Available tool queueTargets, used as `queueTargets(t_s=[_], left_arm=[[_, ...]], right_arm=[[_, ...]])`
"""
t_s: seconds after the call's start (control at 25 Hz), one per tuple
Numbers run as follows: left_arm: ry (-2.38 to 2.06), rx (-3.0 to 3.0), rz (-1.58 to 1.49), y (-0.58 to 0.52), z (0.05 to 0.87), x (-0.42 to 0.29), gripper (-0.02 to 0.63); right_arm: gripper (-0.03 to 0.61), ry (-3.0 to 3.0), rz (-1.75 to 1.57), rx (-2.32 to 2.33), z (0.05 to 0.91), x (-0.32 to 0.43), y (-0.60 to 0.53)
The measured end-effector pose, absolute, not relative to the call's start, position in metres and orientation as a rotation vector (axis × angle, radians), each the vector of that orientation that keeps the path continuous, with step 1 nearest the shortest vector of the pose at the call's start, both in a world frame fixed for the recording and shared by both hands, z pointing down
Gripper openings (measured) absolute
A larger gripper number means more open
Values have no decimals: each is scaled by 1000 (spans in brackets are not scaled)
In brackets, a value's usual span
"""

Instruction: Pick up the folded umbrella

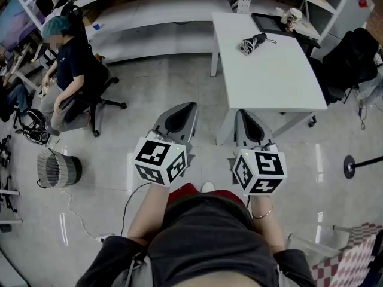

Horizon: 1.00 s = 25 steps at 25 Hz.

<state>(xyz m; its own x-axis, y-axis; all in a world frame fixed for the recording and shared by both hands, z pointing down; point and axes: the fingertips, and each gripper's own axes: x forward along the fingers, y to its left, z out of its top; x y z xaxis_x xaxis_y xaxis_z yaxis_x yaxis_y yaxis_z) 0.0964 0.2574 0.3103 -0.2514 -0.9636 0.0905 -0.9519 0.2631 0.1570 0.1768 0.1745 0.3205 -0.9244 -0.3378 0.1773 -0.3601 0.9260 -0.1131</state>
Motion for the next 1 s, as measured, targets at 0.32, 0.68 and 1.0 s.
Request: queueTargets(t_s=[0.32, 0.68, 1.0], left_arm=[[-2360, 1793, -84, 242, 317, 98, 14], [-2385, 1736, -50, 233, 327, 92, 14], [-2420, 1685, -30, 233, 328, 84, 14]], right_arm=[[18, -2933, 271, 534, 324, 178, 157], [18, -2914, 326, 522, 334, 175, 136], [18, -2919, 322, 472, 333, 165, 132]])
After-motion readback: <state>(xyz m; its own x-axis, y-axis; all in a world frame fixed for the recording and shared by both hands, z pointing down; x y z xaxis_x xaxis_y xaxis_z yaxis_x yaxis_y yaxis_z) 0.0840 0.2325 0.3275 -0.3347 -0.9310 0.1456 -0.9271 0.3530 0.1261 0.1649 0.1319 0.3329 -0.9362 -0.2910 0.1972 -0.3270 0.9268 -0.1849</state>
